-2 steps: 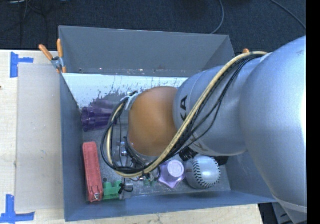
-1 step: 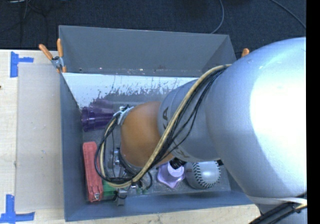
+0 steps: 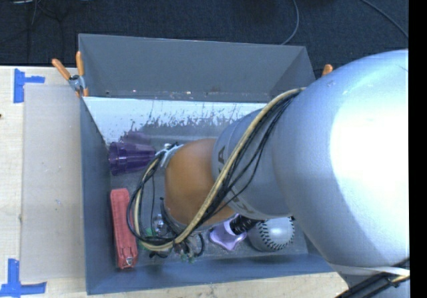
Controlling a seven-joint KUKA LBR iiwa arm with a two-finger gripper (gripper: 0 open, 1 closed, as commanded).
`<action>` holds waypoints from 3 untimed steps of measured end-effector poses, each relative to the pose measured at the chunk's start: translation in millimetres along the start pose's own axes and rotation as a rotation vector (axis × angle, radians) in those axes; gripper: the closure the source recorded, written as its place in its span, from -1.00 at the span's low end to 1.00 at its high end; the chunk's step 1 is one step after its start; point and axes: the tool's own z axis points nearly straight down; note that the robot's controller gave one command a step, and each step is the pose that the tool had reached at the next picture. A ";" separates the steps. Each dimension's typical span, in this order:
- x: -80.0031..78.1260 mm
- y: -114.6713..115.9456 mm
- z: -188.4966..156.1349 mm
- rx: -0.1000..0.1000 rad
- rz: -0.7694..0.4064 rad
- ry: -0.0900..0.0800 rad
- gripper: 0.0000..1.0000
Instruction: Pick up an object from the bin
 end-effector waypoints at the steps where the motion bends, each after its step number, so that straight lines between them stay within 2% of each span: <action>1: 0.0 0.0 0.0 0.000 0.000 0.000 1.00; 2: 1.2 -0.6 -3.8 0.002 0.001 0.004 1.00; 3: 2.6 -1.4 -22.6 0.004 0.001 0.008 1.00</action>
Offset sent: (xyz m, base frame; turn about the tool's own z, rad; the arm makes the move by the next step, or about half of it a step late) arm -0.0001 0.0002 0.0661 0.0000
